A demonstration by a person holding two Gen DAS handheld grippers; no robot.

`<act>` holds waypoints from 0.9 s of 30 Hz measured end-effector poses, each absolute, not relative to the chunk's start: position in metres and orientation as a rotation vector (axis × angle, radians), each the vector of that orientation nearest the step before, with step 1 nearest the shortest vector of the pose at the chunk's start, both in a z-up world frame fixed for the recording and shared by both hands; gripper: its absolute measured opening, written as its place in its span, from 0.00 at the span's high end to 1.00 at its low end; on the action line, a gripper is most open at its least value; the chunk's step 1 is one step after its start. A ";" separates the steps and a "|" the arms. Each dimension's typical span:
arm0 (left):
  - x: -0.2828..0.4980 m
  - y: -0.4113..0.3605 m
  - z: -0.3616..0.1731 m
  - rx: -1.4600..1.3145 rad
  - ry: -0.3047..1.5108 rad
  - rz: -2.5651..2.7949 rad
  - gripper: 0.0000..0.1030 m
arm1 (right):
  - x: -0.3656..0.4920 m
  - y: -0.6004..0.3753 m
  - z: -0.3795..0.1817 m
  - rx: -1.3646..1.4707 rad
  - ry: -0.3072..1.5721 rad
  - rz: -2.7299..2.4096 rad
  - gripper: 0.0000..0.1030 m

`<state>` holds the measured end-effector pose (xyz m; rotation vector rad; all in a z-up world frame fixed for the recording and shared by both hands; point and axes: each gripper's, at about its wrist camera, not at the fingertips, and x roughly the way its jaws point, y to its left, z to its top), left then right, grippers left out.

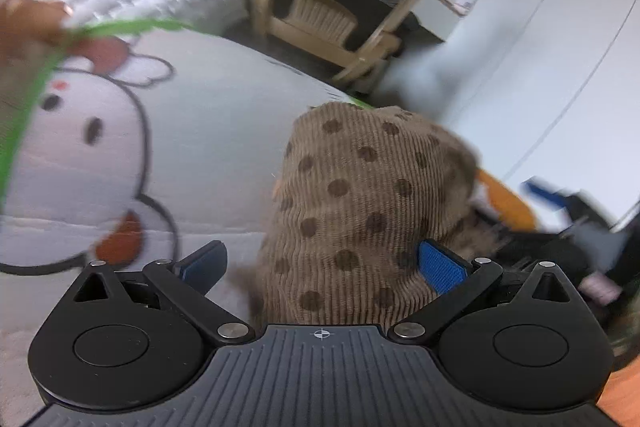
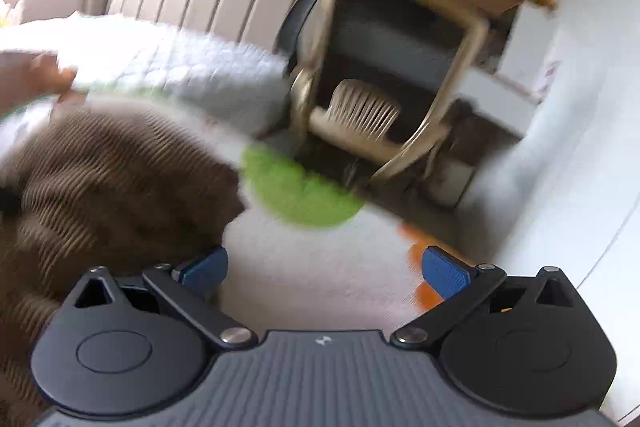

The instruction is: Fold clothes

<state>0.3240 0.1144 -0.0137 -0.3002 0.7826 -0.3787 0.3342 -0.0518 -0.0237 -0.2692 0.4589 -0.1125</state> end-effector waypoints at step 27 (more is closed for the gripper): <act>0.171 0.062 -0.003 -0.061 0.781 -0.199 0.00 | 0.208 -0.057 -0.014 -0.043 0.643 0.179 0.00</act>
